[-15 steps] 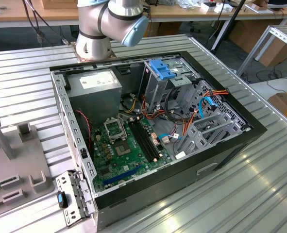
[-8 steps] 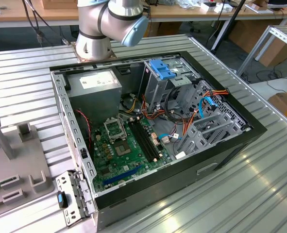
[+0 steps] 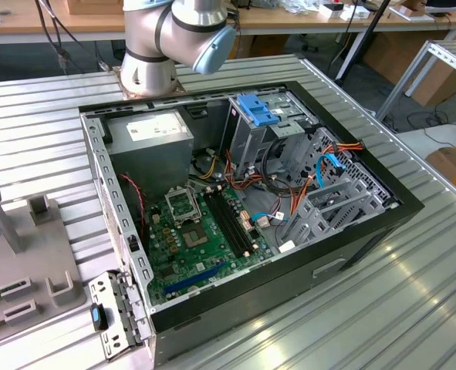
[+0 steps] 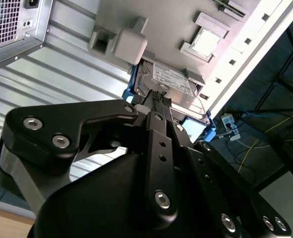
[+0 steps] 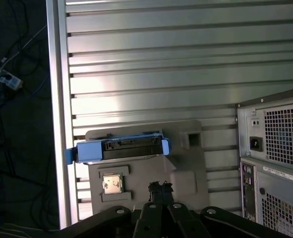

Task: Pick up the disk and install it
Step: 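Reach for the disk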

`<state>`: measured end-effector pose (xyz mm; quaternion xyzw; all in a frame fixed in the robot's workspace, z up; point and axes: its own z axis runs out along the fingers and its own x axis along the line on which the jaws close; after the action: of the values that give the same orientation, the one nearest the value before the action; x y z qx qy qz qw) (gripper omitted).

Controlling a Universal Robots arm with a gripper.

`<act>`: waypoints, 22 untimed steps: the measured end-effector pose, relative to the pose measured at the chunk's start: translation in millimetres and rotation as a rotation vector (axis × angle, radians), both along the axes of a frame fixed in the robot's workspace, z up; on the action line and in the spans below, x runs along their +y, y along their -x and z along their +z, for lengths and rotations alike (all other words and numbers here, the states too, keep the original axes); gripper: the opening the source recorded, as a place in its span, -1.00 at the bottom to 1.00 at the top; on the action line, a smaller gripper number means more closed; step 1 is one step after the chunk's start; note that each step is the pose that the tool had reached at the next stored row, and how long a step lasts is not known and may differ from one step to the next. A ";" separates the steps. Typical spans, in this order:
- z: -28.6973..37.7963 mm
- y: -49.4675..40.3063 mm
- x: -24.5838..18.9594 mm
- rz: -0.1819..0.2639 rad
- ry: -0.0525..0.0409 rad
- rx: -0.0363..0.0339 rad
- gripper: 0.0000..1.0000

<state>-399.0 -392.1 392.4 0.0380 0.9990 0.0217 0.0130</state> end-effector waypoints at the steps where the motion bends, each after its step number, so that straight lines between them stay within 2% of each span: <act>1: 0.0 0.2 1.3 0.000 0.0000 0.0000 -0.79; 4: -0.1 1.3 6.2 0.000 0.0000 -0.0001 -0.79; 12: 0.0 2.0 7.8 0.000 0.0000 0.0000 -0.79; 19: -0.1 10.1 19.2 0.004 0.0015 -0.0001 -0.79; 21: -0.1 14.5 22.3 0.005 0.0020 0.0000 -0.79; 22: -0.2 20.0 24.9 0.007 0.0026 0.0000 -0.79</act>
<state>-419.0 -367.2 392.2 0.0346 0.9991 0.0204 0.0130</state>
